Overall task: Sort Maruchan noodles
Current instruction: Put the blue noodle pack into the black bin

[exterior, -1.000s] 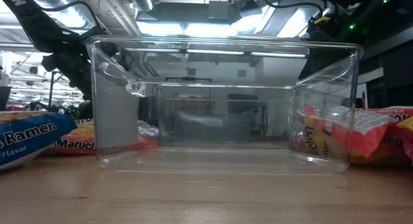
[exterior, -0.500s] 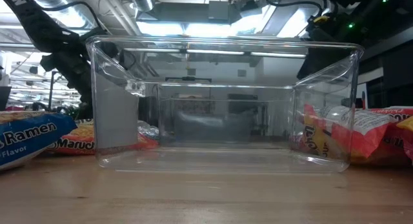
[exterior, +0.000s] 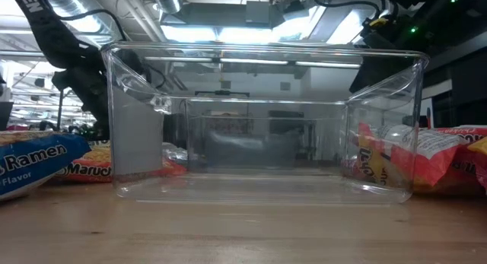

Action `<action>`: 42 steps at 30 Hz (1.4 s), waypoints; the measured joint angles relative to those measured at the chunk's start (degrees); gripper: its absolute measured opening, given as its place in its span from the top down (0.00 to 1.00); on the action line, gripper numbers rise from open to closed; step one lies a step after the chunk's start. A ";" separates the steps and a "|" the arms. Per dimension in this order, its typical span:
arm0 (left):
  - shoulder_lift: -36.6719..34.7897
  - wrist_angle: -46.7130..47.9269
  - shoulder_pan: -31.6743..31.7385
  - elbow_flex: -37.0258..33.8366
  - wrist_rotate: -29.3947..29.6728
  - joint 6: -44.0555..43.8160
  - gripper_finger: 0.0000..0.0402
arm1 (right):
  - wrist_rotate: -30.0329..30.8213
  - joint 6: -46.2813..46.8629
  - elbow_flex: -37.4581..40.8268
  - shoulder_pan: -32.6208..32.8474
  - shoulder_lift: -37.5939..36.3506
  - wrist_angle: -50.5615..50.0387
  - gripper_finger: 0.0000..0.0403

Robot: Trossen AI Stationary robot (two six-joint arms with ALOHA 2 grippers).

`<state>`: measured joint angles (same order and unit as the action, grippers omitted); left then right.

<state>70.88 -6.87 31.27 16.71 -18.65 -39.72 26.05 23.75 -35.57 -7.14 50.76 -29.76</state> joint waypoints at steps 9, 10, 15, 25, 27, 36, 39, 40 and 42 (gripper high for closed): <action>0.01 -0.10 0.36 0.00 0.24 -0.64 0.26 | -0.14 -0.02 0.00 -0.01 0.00 -0.28 0.13; 0.01 -0.29 0.13 0.00 0.35 -0.64 0.27 | -0.14 -0.02 0.00 0.00 0.00 -0.31 0.13; 1.09 -1.90 -1.81 0.00 0.56 -1.75 0.34 | -0.12 -0.20 0.00 0.01 0.00 -0.29 0.13; 5.14 -3.88 -2.66 0.11 0.18 -3.19 0.57 | -0.14 -0.20 0.00 0.01 0.00 -0.28 0.13; 4.32 -3.19 -1.86 0.03 -0.80 -3.60 0.63 | -0.14 -0.22 0.00 0.01 0.00 -0.28 0.13; 2.44 -2.50 0.94 -0.04 -3.21 -6.66 0.87 | -0.12 -0.22 0.00 -0.01 0.00 -0.31 0.13; 2.04 -2.37 1.62 -0.04 -4.54 -7.03 0.95 | -0.14 -0.22 0.00 0.01 0.00 -0.31 0.13; 1.85 -2.38 1.84 -0.07 -5.22 -7.54 0.97 | -0.14 -0.22 0.00 0.01 0.00 -0.31 0.13; 1.52 -2.36 2.19 -0.07 -6.36 -8.33 0.99 | -0.14 -0.22 0.00 -0.01 0.00 -0.31 0.13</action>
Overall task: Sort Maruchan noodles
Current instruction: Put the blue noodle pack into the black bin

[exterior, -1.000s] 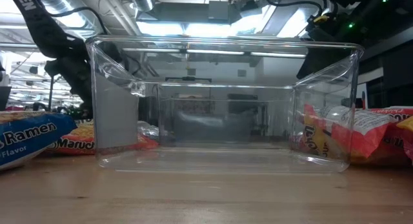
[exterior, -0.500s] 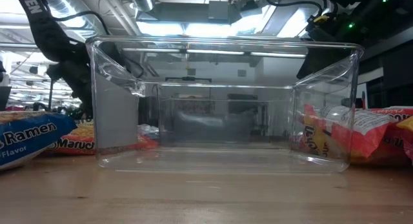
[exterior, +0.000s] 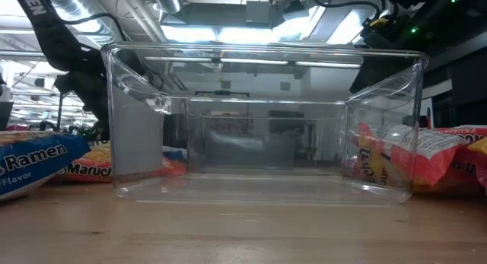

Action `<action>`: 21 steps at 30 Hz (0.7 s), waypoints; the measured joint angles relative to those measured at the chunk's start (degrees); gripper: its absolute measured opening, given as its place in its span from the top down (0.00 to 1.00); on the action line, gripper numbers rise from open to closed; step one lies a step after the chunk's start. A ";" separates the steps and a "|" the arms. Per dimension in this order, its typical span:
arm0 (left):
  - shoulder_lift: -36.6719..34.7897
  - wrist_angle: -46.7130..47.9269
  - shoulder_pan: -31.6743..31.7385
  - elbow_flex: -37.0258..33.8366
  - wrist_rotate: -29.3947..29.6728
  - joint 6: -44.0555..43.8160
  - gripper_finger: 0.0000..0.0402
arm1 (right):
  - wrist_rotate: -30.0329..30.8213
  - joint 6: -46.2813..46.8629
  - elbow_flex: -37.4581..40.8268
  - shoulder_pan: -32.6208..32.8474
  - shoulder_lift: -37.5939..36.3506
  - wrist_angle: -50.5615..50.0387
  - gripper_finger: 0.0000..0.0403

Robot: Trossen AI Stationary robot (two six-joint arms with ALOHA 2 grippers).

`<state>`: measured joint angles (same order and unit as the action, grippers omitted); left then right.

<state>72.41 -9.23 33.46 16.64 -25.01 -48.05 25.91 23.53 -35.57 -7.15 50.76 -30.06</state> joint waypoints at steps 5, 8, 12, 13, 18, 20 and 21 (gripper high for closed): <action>-1.71 -0.02 0.45 -0.02 -2.37 -2.19 0.99 | 0.00 0.00 0.00 0.02 0.00 0.00 0.13; -3.22 0.10 0.45 -0.02 -3.42 -4.13 1.00 | 0.00 0.00 0.00 0.01 0.00 -0.02 0.13; -5.99 0.82 0.45 -0.02 -3.47 -7.32 1.00 | 0.00 0.00 0.00 0.01 0.00 -0.02 0.13; -6.73 1.20 0.45 -0.02 -3.38 -8.01 1.00 | 0.00 0.00 0.00 0.02 0.00 -0.02 0.13; -10.54 2.00 0.45 -0.02 -2.39 -11.11 1.00 | 0.00 0.00 0.00 0.00 0.00 -0.02 0.13; -11.88 2.42 0.45 -0.02 -1.86 -12.32 1.00 | 0.00 0.00 0.00 0.02 0.00 -0.04 0.13; -12.59 2.77 0.45 -0.02 -1.68 -13.14 1.00 | 0.00 0.00 0.00 0.02 0.00 -0.04 0.13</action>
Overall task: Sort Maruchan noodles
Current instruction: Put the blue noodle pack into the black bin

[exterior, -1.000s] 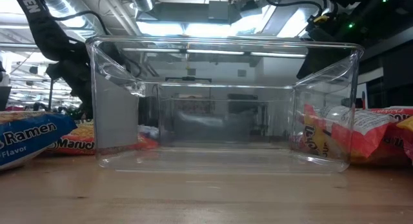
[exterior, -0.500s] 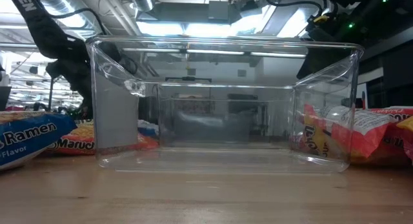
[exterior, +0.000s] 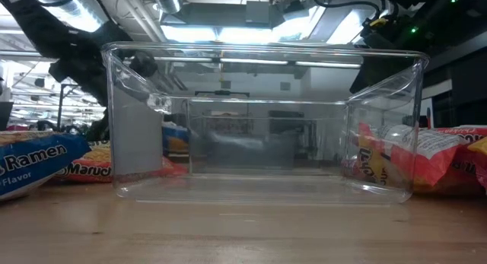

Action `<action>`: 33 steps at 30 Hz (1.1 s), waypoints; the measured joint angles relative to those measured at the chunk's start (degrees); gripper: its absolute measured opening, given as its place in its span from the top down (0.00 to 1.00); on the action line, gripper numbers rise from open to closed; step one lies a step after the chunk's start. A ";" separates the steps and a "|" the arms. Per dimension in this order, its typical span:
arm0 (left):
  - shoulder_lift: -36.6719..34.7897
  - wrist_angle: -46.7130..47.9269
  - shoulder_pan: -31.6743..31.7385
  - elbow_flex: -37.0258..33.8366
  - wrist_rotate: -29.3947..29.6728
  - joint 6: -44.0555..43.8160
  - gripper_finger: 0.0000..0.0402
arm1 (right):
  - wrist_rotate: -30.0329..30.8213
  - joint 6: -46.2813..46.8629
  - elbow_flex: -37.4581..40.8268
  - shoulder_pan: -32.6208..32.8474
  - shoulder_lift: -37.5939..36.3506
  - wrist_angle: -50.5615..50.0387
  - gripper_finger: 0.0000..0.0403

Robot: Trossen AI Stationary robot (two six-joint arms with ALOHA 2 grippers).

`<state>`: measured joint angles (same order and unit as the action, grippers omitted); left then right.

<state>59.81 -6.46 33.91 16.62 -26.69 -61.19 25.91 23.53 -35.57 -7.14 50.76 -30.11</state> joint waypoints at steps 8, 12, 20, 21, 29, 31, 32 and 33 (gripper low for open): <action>-6.32 1.07 0.00 0.00 1.40 -3.28 1.00 | 0.03 0.00 0.00 0.00 0.00 0.00 0.13; -10.10 0.73 0.00 0.00 4.11 -4.63 1.00 | 0.04 0.01 0.00 -0.02 0.00 0.00 0.13; -16.01 -1.11 0.00 0.00 9.98 -6.02 1.00 | 1.63 0.00 0.00 -0.02 0.00 0.11 0.13; -16.25 -2.23 0.00 0.00 11.54 -5.86 1.00 | 2.80 -0.09 0.00 -0.02 0.02 0.37 0.13; -14.03 -15.30 0.00 0.07 24.93 0.31 1.00 | 10.92 -5.58 0.00 -0.75 1.89 9.67 0.13; -12.71 -19.32 0.00 0.07 26.74 0.98 1.00 | 9.43 -5.91 0.00 -1.26 2.67 11.30 0.13; -11.99 -21.25 -0.02 0.23 27.07 1.43 1.00 | 8.92 -5.89 0.00 -1.60 3.11 11.96 0.13; -11.13 -22.08 -0.06 0.95 27.21 1.79 1.00 | 8.60 -5.90 0.00 -1.84 3.60 12.16 0.13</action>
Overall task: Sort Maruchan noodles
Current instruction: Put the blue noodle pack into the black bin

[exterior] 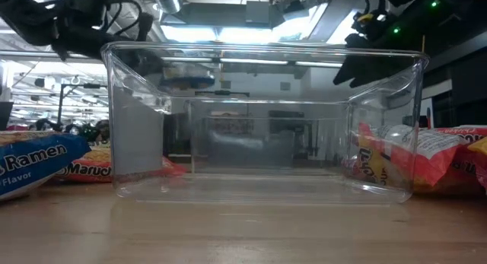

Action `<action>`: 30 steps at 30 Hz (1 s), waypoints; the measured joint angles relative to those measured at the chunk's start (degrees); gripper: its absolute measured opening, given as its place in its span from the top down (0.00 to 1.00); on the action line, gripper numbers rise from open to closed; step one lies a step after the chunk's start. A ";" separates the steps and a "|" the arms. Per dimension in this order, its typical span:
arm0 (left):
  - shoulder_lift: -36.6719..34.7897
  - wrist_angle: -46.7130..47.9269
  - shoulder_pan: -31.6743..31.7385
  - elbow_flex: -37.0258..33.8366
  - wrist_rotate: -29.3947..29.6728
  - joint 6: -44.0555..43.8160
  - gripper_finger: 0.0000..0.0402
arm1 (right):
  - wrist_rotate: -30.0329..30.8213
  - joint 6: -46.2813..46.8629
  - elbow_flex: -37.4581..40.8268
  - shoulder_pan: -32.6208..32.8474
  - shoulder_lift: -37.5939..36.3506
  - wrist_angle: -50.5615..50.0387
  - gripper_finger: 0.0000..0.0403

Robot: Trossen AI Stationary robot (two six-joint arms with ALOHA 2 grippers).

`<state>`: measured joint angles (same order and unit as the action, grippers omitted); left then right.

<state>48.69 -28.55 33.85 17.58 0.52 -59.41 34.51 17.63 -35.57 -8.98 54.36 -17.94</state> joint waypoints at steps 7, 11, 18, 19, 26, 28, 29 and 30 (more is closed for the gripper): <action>8.19 6.69 -1.36 12.67 -4.76 7.83 1.00 | -1.67 0.00 0.00 -1.24 3.99 0.71 0.13; 13.81 20.49 -1.36 22.69 -6.85 16.40 1.00 | -1.23 -0.09 0.00 -1.24 5.76 0.67 0.13; 24.47 33.31 0.00 38.01 -9.88 32.51 1.00 | 2.37 -0.13 0.00 -1.24 6.13 0.06 0.13; 25.99 34.93 0.31 39.94 -10.11 34.56 1.00 | 2.37 -0.13 0.00 -1.24 6.13 0.01 0.13; 36.03 45.22 2.13 52.00 -10.62 48.84 1.00 | 0.40 -0.02 0.00 -1.15 6.13 -0.23 0.13; 38.58 48.52 2.29 54.92 -11.26 52.29 1.00 | 0.36 -0.02 0.00 -1.17 6.13 -0.23 0.13; 39.82 49.91 2.29 56.30 -11.44 54.02 1.00 | 0.34 -0.02 0.00 -1.17 6.13 -0.23 0.13; 41.02 51.21 2.27 57.53 -11.50 55.82 1.00 | 0.34 -0.02 0.00 -1.17 6.13 -0.23 0.13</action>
<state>89.71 22.67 36.12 75.11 -10.98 -3.59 34.85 17.61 -35.57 -10.15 60.49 -18.17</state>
